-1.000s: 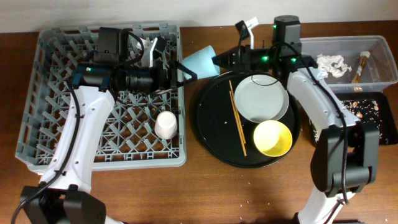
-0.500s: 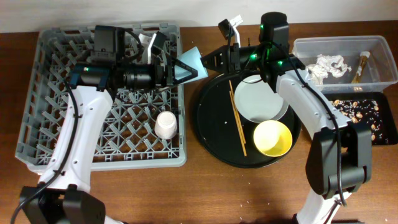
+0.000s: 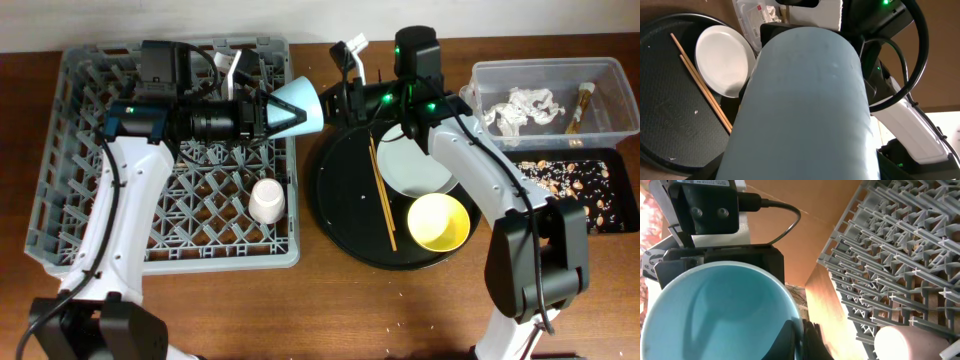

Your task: Sort waste into correct bins and load items into the dishwasher rack

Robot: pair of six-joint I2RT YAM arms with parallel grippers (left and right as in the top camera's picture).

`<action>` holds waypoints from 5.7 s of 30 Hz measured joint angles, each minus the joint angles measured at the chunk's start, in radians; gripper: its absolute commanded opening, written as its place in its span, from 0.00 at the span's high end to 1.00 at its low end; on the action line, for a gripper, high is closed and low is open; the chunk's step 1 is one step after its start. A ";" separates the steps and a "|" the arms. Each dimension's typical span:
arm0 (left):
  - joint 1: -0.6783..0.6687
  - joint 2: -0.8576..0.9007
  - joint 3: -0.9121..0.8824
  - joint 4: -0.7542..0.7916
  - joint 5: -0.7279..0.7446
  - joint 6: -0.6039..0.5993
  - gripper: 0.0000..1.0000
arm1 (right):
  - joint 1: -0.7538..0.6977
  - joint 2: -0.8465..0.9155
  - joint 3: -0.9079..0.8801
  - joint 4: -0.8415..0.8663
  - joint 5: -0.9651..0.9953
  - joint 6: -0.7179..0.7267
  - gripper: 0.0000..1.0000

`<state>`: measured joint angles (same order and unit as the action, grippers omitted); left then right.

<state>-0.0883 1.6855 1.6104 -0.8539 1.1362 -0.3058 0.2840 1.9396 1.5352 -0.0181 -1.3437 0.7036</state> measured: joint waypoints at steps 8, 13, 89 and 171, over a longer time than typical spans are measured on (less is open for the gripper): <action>0.033 0.006 0.000 0.021 0.012 -0.035 0.25 | 0.013 0.000 0.000 -0.023 0.035 0.004 0.96; 0.040 0.006 0.000 0.022 0.013 -0.035 0.25 | 0.013 0.000 0.000 -0.023 0.037 0.002 0.96; -0.774 0.515 0.067 0.253 -0.959 -0.151 0.66 | -0.376 -0.364 0.301 -1.261 1.193 -0.415 0.01; -0.500 0.656 0.152 0.718 -2.179 0.590 0.04 | -0.376 -0.358 0.241 -1.207 1.193 -0.415 0.02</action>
<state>-0.5884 2.3417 1.7626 -0.1364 -1.0428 0.2844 -0.0921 1.5814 1.7760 -1.2247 -0.1505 0.2890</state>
